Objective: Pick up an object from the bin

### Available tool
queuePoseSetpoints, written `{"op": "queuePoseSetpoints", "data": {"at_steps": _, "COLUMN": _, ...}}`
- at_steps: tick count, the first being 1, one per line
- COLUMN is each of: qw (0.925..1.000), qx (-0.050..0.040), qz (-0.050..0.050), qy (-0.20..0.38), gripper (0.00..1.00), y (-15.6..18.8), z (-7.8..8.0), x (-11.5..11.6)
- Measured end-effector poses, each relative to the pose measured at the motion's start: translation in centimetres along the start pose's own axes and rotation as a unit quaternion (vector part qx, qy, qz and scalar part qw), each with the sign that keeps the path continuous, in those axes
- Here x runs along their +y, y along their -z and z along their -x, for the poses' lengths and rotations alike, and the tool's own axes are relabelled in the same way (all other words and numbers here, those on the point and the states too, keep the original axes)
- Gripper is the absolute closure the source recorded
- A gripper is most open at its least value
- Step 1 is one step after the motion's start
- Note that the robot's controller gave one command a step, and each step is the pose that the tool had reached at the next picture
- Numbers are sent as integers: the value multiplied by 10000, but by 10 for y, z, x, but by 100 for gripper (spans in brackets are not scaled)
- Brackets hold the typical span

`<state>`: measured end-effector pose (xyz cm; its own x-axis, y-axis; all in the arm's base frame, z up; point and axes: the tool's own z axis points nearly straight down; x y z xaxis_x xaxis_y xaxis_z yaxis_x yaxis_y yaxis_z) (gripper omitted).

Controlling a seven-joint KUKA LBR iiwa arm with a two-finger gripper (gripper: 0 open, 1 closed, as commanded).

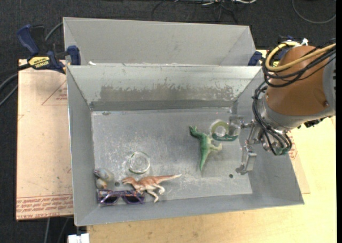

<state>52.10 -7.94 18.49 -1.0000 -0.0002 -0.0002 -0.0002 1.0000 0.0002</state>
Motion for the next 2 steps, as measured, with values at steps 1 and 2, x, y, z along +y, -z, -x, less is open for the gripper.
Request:
{"op": "queuePoseSetpoints", "data": {"at_steps": 1, "qw": 9984, "qx": 4, "qz": 4, "qy": 561, "gripper": 0, "y": -71, "z": 35, "x": 14}}
{"op": "queuePoseSetpoints", "data": {"at_steps": 2, "qw": 9972, "qx": -37, "qz": 8, "qy": 753, "gripper": 0, "y": -91, "z": 115, "x": 54}}
